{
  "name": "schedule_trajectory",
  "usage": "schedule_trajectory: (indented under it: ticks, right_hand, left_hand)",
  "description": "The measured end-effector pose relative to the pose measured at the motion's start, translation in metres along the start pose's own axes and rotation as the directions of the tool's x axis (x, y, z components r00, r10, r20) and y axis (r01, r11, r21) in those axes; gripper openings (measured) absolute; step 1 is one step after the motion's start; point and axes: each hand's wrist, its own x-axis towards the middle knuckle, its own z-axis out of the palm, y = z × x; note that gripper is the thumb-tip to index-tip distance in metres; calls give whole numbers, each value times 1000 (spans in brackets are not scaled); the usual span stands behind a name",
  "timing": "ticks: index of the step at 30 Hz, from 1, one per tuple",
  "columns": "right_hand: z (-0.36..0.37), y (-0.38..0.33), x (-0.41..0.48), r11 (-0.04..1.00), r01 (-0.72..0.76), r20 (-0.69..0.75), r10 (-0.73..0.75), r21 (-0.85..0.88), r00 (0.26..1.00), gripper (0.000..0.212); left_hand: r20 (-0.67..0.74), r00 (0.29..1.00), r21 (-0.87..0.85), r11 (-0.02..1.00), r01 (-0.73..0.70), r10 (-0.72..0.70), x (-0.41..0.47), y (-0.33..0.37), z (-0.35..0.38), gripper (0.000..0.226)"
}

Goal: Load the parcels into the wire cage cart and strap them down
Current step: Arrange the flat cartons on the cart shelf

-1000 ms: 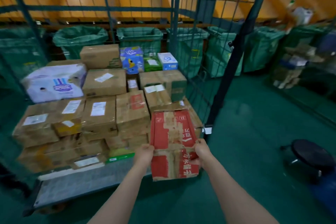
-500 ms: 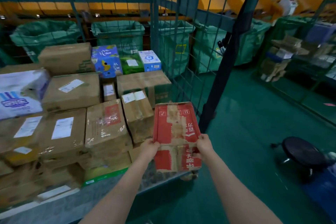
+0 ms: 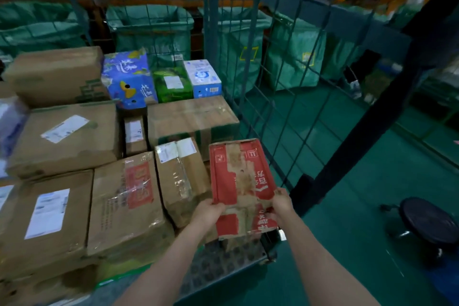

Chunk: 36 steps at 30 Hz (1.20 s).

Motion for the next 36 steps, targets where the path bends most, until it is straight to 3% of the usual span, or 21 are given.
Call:
schedule_trajectory:
  ticks: [6, 10, 13, 16, 20, 23, 26, 29, 33, 36]
  right_hand:
    - [15, -14, 28, 993, -18, 50, 24, -116, 998, 25]
    - [22, -20, 53, 985, 8, 59, 3, -173, 998, 34]
    - [32, -25, 79, 978, -8, 70, 23, -209, 997, 38]
    - [40, -34, 97, 978, -42, 93, 62, -206, 994, 30]
    - [43, -36, 129, 957, -107, 67, 130, -271, 989, 25]
    - [38, -36, 140, 887, -120, -21, 124, -445, 992, 25]
    - [33, -32, 136, 811, -88, -6, 104, -579, 995, 27]
    - [35, -35, 133, 751, -89, -10, 109, -655, 994, 33]
    - [45, -45, 130, 727, -103, 16, 155, -679, 988, 42]
    - [49, -52, 122, 635, -104, 32, 200, -766, 979, 50]
  left_hand:
    - [38, 997, -17, 998, 63, -63, 34, 6, 5, 32]
    - [63, 994, -7, 996, 88, -88, 50, 13, 17, 44]
    - [3, 991, -61, 989, 134, -134, 67, 20, 27, 58]
    - [-51, 981, -75, 980, 182, -186, 87, 30, 34, 58]
    - [-1, 977, -68, 975, 213, -213, 109, 39, 43, 50]
    - [28, 955, -95, 951, 295, -294, 118, 43, 55, 48]
    - [23, 958, -200, 938, 283, -284, 124, 43, 66, 52]
    - [-37, 938, -254, 911, 326, -346, 124, 48, 64, 41]
    - [-124, 933, -176, 932, 316, -339, 122, 46, 57, 39]
    - [-116, 935, -55, 942, 331, -335, 116, 54, 48, 37]
